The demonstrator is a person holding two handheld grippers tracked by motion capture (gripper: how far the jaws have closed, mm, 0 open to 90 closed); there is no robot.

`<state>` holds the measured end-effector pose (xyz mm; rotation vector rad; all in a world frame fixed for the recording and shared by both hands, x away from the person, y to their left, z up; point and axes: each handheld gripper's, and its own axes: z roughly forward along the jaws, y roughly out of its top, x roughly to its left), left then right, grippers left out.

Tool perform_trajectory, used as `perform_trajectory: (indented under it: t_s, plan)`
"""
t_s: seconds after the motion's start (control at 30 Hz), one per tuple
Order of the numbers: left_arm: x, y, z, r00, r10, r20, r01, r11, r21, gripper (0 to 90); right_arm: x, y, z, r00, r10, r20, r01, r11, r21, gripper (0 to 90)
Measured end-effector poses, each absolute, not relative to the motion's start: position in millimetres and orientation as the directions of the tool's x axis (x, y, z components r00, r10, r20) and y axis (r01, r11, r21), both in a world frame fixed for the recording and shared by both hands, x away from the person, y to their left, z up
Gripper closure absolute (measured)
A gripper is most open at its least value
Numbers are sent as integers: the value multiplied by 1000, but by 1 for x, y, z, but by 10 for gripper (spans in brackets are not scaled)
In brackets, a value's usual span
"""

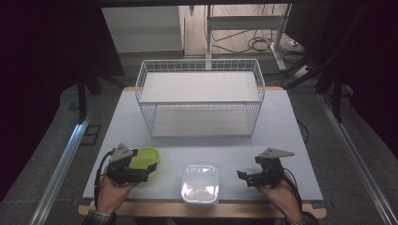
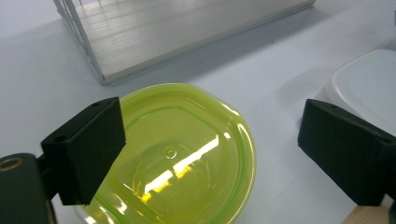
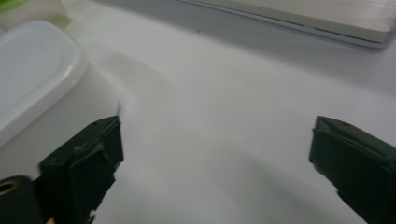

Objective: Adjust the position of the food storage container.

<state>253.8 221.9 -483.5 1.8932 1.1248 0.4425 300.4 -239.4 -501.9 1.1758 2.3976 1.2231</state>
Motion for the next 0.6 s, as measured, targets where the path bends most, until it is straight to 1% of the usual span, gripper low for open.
perform_trajectory:
  t_s: [0.03,0.13,0.17,0.23,0.47,0.5,0.53,0.6]
  plan:
    - [254,221,-484,530,839,-124,533,-216,818,84,300,-239,-502,-662,731,164,562,340,754,48]
    - [254,218,-485,540,834,-114,529,-231,816,108,303,-240,-501,-639,749,176,589,329,738,110]
    - [254,216,-486,544,833,-100,523,-244,816,129,303,-240,-500,-640,747,178,594,335,731,135]
    - [254,216,-486,546,832,-101,524,-245,816,136,303,-240,-500,-643,746,175,593,340,730,139]
    - [254,216,-486,540,835,-103,514,-230,827,187,303,-235,-500,-656,735,171,597,366,713,212]
    - [254,216,-486,540,836,-101,512,-230,827,213,302,-234,-500,-661,731,172,595,370,713,238]
    - [254,215,-486,540,836,-100,510,-230,829,213,302,-234,-500,-661,731,172,595,370,713,238]
    - [253,216,-485,545,833,-98,505,-232,832,253,301,-233,-499,-668,726,164,585,376,718,259]
